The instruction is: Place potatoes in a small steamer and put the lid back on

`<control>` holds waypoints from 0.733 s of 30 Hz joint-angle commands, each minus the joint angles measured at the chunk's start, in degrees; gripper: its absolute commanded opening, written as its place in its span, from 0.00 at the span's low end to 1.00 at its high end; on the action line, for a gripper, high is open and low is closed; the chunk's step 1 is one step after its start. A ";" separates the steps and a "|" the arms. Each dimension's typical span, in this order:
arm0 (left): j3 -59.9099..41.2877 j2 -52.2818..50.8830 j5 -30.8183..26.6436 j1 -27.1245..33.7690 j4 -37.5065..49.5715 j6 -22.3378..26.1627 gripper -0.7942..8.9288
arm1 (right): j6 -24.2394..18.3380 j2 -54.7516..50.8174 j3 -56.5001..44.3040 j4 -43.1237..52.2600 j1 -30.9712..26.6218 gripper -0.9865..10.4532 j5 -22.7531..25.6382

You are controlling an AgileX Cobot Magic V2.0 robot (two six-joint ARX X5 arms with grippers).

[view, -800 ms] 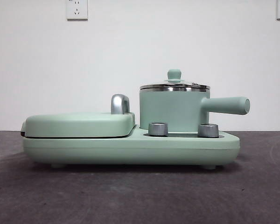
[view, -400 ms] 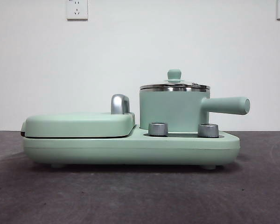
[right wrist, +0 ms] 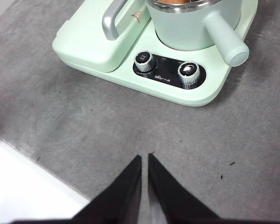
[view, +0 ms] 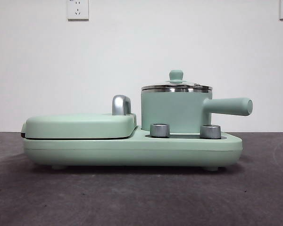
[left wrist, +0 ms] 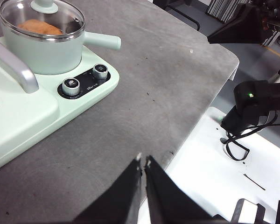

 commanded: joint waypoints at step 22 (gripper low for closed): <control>-33.29 -15.06 -0.42 27.87 38.93 -0.22 0.10 | 0.39 0.26 0.44 0.61 0.35 0.10 0.00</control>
